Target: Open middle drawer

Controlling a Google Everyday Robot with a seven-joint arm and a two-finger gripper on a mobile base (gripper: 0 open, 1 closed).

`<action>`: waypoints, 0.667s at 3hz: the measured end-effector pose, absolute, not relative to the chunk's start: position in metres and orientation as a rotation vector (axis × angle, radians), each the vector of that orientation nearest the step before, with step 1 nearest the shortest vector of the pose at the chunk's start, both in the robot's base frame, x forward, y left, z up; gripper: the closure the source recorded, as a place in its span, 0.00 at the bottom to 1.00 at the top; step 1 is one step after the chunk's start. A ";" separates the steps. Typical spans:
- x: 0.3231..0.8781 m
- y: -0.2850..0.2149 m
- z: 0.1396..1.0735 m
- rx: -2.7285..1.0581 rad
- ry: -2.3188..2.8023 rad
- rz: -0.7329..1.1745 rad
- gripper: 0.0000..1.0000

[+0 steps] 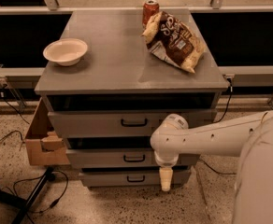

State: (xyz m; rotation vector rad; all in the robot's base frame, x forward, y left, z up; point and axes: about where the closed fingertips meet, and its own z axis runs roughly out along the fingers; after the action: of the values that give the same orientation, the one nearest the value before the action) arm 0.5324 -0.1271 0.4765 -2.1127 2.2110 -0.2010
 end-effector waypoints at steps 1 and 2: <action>0.545 -0.126 0.466 -2.112 2.191 -0.176 0.00; 0.558 -0.124 0.449 -2.111 2.208 -0.137 0.26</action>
Offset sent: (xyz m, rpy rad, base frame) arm 0.0438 0.0077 -0.0315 0.0487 0.0143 0.0171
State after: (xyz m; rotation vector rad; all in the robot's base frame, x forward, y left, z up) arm 0.5585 -0.1244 0.4487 -2.1113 2.2075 -0.1368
